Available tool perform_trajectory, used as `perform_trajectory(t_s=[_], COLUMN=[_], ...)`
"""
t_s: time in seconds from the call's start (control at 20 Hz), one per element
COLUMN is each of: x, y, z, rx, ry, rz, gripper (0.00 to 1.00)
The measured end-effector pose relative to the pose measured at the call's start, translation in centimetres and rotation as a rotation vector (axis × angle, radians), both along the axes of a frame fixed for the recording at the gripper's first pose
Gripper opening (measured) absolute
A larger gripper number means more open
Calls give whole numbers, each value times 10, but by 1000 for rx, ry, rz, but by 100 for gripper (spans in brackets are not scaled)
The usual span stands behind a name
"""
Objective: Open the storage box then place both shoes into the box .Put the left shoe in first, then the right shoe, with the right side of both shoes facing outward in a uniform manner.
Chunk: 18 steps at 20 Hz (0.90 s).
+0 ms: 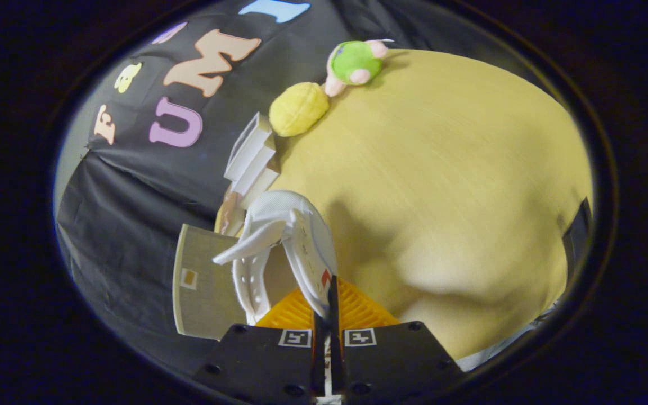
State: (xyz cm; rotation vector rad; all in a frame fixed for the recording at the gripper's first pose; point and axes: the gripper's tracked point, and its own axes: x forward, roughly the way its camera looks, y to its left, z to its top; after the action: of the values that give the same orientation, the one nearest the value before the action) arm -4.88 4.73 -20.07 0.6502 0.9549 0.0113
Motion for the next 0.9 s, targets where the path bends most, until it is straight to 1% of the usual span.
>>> perform_trajectory(t_s=[0.1, 0.3, 0.55, 0.65, 0.75, 0.9], x=[12, 37, 47, 47, 47, 48], y=[28, 88, 178, 216, 248, 286], z=[30, 85, 129, 138, 138, 115], rx=[29, 27, 34, 55, 38, -7], ry=[-49, -130, -186, -185, -185, -146], rz=[35, 104, 238, 287, 336, 387], gripper=[7, 7, 7, 7, 7, 7])
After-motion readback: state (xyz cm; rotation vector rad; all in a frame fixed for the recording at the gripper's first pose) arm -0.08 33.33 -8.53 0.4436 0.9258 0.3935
